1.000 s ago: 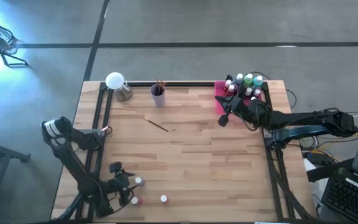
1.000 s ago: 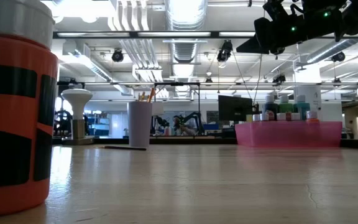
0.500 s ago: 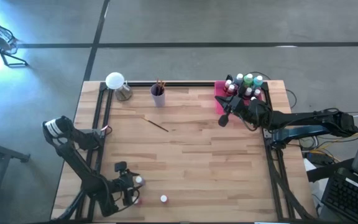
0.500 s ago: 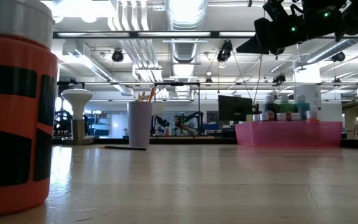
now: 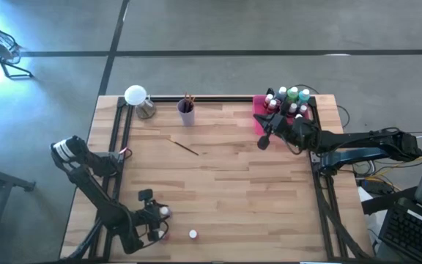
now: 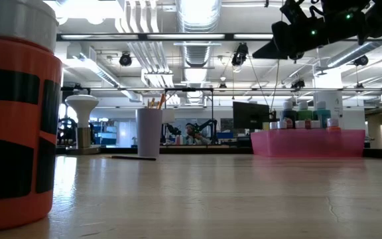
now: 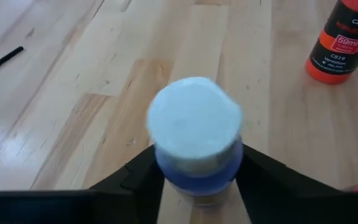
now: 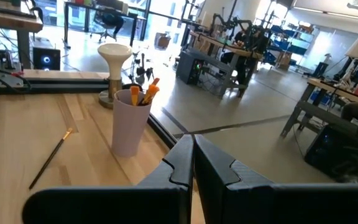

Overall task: Pick & Place Paint Supplies
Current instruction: Put the small purple paint bottle into the pink bin

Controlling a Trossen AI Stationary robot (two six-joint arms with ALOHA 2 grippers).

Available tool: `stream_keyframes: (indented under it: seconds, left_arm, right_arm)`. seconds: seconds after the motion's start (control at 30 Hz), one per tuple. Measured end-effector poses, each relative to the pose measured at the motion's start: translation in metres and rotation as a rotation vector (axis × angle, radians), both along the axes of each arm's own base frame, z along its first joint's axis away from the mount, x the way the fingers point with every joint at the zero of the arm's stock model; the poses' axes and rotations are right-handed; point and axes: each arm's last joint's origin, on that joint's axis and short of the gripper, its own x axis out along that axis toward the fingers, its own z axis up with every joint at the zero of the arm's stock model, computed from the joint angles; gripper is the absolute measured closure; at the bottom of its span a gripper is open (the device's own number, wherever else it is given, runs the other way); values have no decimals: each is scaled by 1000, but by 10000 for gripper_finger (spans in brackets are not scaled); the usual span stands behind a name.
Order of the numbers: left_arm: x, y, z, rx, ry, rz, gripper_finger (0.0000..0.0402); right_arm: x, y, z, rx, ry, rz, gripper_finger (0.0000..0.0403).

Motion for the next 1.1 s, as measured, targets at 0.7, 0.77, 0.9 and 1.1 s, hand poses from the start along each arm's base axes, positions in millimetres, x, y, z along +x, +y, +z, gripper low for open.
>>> stream_keyframes:
  seconds: [0.7, 0.77, 0.9, 1.1]
  left_arm:
    - [-8, 39, 56, 53, 4, -33, 278]
    - [-6, 47, 65, 65, -18, -33, 278]
    - [-1, 65, 82, 85, -52, -21, 278]
    - [13, 96, 104, 83, -108, 70, 278]
  right_arm:
    - [0, 0, -4, 71, -13, -7, 394]
    - [0, 0, -4, 71, -12, -7, 394]
    - [0, 0, -4, 111, -40, -8, 394]
    - [2, 4, -4, 194, -74, 122, 394]
